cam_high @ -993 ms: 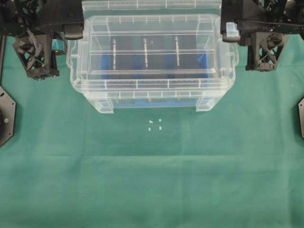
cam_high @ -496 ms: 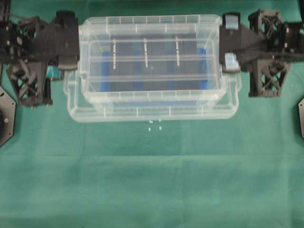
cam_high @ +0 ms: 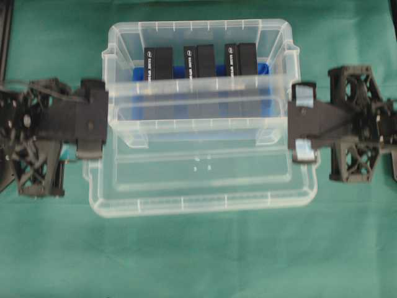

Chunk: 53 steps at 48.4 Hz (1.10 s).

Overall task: Clamp the lid of the box with both arms, then lift and open it.
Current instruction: 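Carry the lid toward the front of the table with both grippers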

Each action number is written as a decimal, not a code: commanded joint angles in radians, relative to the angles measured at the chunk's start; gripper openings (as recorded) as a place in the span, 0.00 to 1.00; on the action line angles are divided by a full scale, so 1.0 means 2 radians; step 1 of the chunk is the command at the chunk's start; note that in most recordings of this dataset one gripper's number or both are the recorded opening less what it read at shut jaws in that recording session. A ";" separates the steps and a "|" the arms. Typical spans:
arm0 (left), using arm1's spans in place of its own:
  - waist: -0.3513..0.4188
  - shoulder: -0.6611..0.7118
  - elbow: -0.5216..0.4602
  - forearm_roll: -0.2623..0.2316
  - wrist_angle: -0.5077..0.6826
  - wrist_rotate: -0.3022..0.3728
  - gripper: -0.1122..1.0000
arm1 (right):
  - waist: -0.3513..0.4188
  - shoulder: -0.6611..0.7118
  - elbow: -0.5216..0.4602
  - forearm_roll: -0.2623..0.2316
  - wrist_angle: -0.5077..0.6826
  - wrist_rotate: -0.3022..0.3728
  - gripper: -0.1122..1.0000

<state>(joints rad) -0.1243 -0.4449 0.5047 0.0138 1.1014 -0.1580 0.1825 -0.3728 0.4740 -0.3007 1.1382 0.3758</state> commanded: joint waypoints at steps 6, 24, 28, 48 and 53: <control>-0.043 0.015 -0.031 0.007 -0.014 -0.028 0.11 | 0.041 0.012 -0.042 -0.012 -0.002 0.036 0.10; -0.087 0.035 -0.048 0.010 -0.010 -0.054 0.11 | 0.084 0.042 -0.066 -0.013 0.017 0.070 0.10; -0.089 0.036 -0.048 0.009 -0.010 -0.055 0.11 | 0.087 0.045 -0.068 -0.013 0.017 0.075 0.10; -0.100 0.067 -0.026 0.009 -0.060 -0.064 0.11 | 0.098 0.074 -0.044 -0.015 -0.010 0.107 0.10; -0.100 0.077 -0.011 0.007 -0.086 -0.065 0.11 | 0.098 0.082 -0.031 -0.014 -0.031 0.114 0.10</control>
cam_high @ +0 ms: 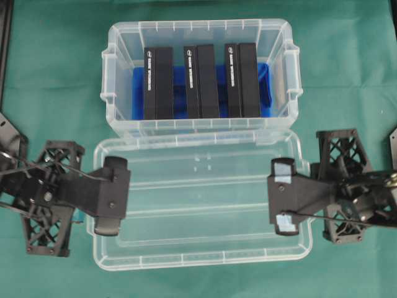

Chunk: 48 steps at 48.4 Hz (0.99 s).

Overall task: Clamp the lid of the box with both arms, then lift and open it.
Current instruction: 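Carry the lid toward the front of the table with both grippers, then lower the lid onto the table and open both grippers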

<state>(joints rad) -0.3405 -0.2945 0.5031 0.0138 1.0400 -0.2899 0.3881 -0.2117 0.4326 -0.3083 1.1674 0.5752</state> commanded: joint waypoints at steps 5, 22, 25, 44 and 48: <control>0.008 0.012 0.005 0.005 -0.080 -0.002 0.11 | -0.005 0.007 0.006 -0.010 -0.075 0.025 0.10; 0.008 0.044 0.057 0.005 -0.152 -0.037 0.11 | -0.005 0.031 0.074 -0.009 -0.190 0.061 0.10; 0.008 0.052 0.067 0.003 -0.170 -0.038 0.11 | -0.005 0.038 0.088 -0.009 -0.217 0.067 0.10; 0.002 0.110 0.093 0.001 -0.261 -0.038 0.11 | -0.008 0.089 0.130 -0.010 -0.327 0.087 0.10; 0.002 0.110 0.098 0.001 -0.264 -0.038 0.11 | -0.010 0.092 0.130 -0.011 -0.330 0.086 0.10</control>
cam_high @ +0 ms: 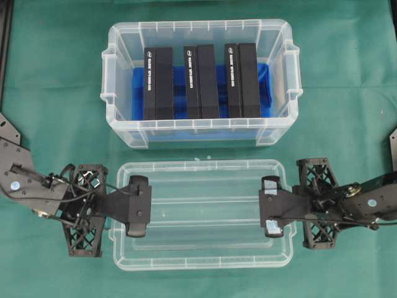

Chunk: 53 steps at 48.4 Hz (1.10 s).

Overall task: Clamp the lid of the box with both arms, then lift and open it.
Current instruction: 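Lower the lid onto the table and open both grippers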

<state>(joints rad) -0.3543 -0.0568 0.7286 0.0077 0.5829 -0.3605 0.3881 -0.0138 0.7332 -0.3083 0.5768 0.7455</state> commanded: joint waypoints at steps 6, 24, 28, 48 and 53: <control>0.008 -0.009 -0.009 0.004 -0.036 -0.002 0.11 | -0.013 -0.005 -0.019 -0.011 -0.035 0.001 0.10; 0.005 -0.033 0.002 0.004 -0.015 -0.002 0.11 | -0.012 -0.020 -0.007 -0.009 -0.005 0.002 0.10; 0.001 -0.043 0.015 0.004 -0.015 -0.002 0.11 | -0.010 -0.032 0.005 -0.006 -0.002 0.002 0.10; -0.009 -0.083 0.071 0.003 -0.016 -0.003 0.11 | 0.012 -0.086 0.050 0.008 -0.001 0.002 0.10; -0.009 -0.090 0.077 0.003 -0.016 -0.003 0.11 | 0.014 -0.090 0.051 0.008 -0.001 0.002 0.10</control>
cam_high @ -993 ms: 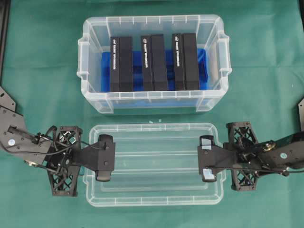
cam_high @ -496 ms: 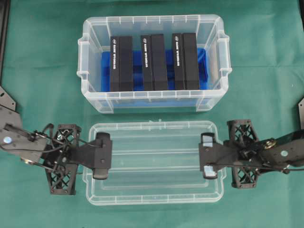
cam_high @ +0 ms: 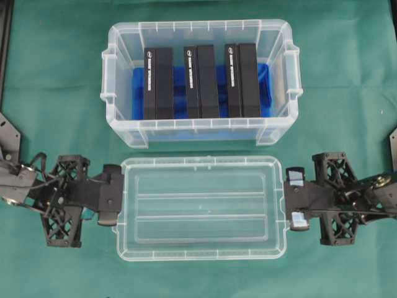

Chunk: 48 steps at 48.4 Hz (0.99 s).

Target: Clamp the lid of the box with both arms, then lift and open it.

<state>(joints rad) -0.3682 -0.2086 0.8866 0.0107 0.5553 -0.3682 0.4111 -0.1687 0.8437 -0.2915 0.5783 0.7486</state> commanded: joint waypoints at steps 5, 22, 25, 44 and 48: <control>-0.002 -0.015 -0.003 0.002 -0.002 0.001 0.11 | 0.002 -0.013 -0.005 0.000 -0.001 0.001 0.10; -0.017 -0.023 -0.038 0.002 0.013 0.002 0.11 | 0.008 -0.028 -0.035 0.001 0.031 0.001 0.10; -0.023 -0.026 -0.051 0.002 0.022 0.002 0.11 | 0.012 -0.035 -0.048 0.000 0.050 0.001 0.10; -0.054 -0.058 -0.176 0.005 0.166 0.002 0.11 | 0.044 -0.060 -0.164 0.001 0.214 0.000 0.10; -0.055 -0.059 -0.204 0.005 0.198 0.002 0.11 | 0.053 -0.062 -0.192 0.001 0.248 0.000 0.10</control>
<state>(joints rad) -0.4725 -0.3053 0.5492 0.0153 0.8943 -0.3636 0.5001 -0.2715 0.5308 -0.2899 1.0201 0.7486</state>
